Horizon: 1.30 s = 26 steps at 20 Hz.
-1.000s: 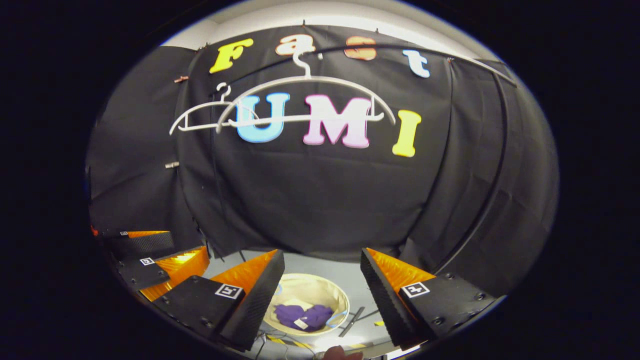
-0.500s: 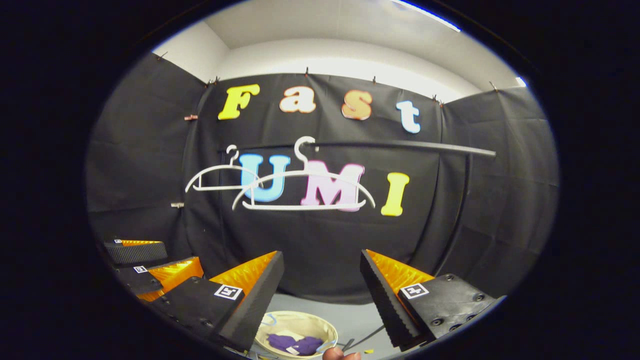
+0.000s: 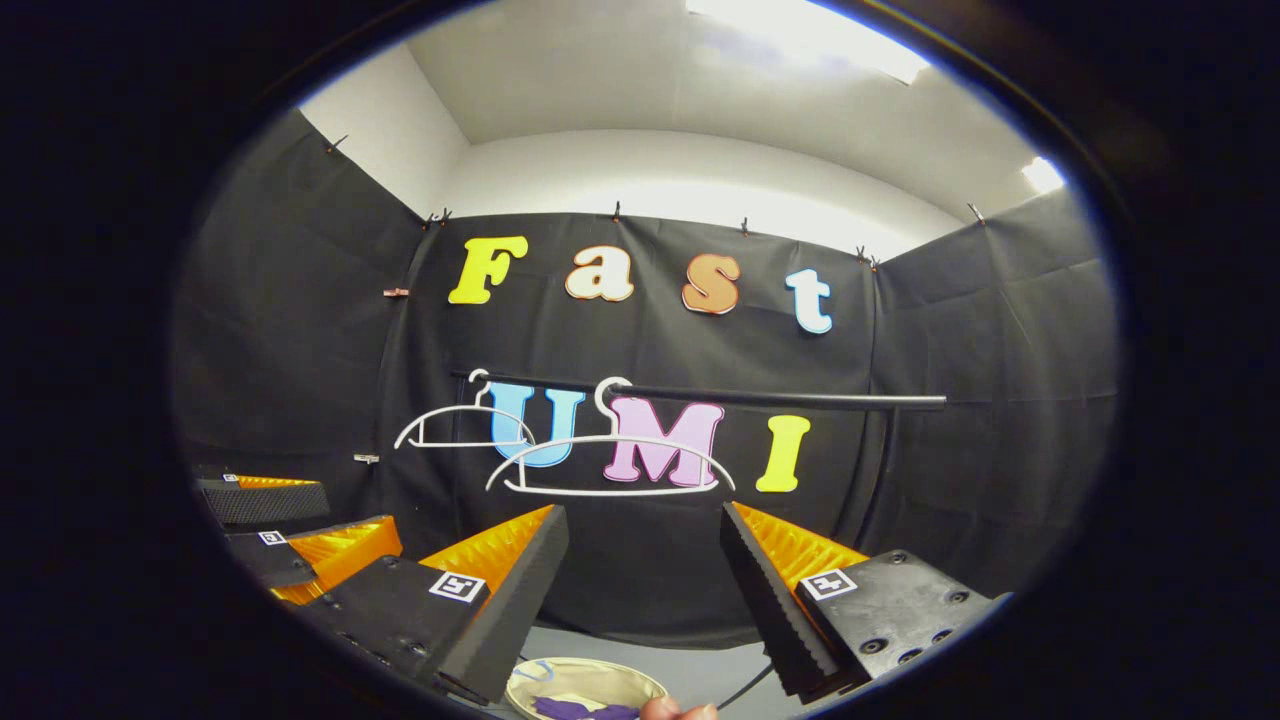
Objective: Grasp the clothes on the hanger with both hands and then place them into the laundry hamper below.
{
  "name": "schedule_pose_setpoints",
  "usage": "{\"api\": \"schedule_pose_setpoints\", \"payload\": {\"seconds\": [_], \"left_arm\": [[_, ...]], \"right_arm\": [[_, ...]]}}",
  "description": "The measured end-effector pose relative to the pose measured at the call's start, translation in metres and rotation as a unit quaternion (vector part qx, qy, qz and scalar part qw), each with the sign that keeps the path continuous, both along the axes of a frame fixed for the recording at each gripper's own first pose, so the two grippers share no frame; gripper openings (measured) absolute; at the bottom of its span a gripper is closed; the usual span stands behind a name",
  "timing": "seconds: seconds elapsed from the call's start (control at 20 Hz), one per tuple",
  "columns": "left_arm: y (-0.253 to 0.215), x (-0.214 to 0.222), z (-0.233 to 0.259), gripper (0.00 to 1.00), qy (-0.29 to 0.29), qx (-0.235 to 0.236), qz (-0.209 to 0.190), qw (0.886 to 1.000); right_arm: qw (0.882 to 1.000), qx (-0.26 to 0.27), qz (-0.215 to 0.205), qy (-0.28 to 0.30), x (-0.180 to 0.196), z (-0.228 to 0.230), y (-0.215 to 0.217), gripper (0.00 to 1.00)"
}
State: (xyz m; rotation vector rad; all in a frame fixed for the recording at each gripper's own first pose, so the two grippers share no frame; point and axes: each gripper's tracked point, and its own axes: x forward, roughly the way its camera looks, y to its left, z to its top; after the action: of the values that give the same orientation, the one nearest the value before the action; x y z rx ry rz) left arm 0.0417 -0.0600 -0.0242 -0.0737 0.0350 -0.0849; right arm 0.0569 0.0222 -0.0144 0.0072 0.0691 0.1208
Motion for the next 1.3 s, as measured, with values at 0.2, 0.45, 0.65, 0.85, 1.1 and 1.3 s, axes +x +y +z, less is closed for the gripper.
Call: {"api": "schedule_pose_setpoints", "payload": {"seconds": [0.2, 0.45, 0.65, 0.85, 1.1, 1.3], "left_arm": [[0.004, -0.009, 0.018, 0.95, -0.020, -0.001, -0.003, 1.000], [0.020, -0.014, 0.028, 0.95, -0.035, 0.012, 0.011, 0.999], [0.020, -0.010, 0.032, 0.95, -0.039, 0.016, 0.013, 0.999], [0.023, -0.010, 0.032, 0.95, -0.039, 0.015, 0.016, 0.999], [0.022, -0.008, 0.031, 0.95, -0.034, 0.022, 0.010, 0.999], [0.014, -0.003, 0.024, 0.95, -0.024, 0.024, 0.002, 0.999]], "right_arm": [[1.000, 0.019, -0.001, 0.000, -0.003, 0.007, 0.004, 0.99], [1.000, 0.027, 0.000, -0.013, -0.004, 0.021, 0.010, 0.97], [0.999, 0.029, 0.003, -0.021, -0.002, 0.026, 0.018, 0.98], [0.999, 0.035, 0.005, -0.014, 0.001, 0.024, 0.022, 0.98], [0.999, 0.033, 0.000, -0.016, 0.004, 0.027, 0.020, 0.99], [0.999, 0.026, -0.011, -0.024, 0.002, 0.028, 0.012, 0.98]]}}
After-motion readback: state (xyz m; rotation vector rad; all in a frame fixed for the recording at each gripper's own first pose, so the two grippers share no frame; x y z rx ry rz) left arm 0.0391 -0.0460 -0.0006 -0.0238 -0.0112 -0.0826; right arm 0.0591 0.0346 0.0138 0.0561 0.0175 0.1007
